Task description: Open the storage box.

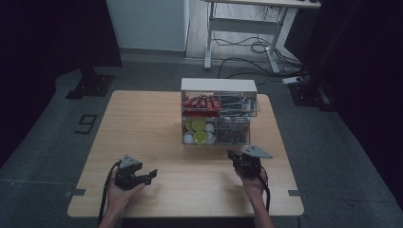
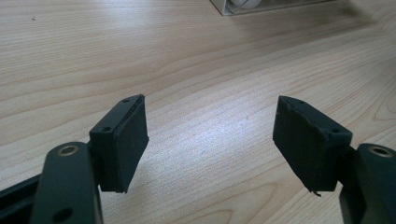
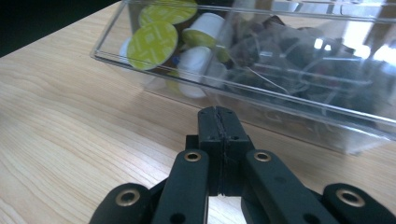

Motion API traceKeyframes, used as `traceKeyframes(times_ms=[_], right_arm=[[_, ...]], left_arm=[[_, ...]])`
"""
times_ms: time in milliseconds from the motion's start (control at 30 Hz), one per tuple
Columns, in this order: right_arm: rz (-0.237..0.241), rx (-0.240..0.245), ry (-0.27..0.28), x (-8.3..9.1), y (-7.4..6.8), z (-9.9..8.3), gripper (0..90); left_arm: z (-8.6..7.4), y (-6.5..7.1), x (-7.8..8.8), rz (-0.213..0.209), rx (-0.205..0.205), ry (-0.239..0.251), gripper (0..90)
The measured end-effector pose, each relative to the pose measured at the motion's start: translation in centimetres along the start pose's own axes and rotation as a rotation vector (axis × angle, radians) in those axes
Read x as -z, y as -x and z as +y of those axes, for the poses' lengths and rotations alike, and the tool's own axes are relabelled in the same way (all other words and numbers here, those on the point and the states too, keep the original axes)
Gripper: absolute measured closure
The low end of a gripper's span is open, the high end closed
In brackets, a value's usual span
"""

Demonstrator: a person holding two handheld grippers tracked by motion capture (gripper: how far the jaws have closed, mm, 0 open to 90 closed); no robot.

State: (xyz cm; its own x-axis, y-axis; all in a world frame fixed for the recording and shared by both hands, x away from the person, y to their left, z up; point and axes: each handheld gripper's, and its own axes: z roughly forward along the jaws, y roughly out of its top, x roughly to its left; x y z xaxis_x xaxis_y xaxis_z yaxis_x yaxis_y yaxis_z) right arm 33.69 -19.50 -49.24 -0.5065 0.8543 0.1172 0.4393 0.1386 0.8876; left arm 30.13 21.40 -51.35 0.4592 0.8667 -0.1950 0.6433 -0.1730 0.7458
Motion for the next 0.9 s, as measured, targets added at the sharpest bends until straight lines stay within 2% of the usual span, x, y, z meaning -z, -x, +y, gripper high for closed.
traceKeyframes(times_ms=[233,567,667,900], right_arm=[[0.014,0.008,-0.015,-1.4,-0.5,0.3,89.1],[-0.001,-0.030,-0.035,-2.5,0.5,0.1,89.2],[0.004,-0.046,-0.053,-3.5,0.9,0.1,89.1],[-0.005,-0.053,-0.065,-4.2,1.4,-0.2,89.2]], left_arm=[[0.0,-0.1,0.0,0.001,0.001,-0.002,26.7],[-0.1,-0.2,0.0,0.008,0.007,0.001,26.8],[-0.1,-0.2,0.1,0.008,0.006,0.003,26.9],[-0.1,-0.3,0.0,0.011,0.005,-0.003,26.9]])
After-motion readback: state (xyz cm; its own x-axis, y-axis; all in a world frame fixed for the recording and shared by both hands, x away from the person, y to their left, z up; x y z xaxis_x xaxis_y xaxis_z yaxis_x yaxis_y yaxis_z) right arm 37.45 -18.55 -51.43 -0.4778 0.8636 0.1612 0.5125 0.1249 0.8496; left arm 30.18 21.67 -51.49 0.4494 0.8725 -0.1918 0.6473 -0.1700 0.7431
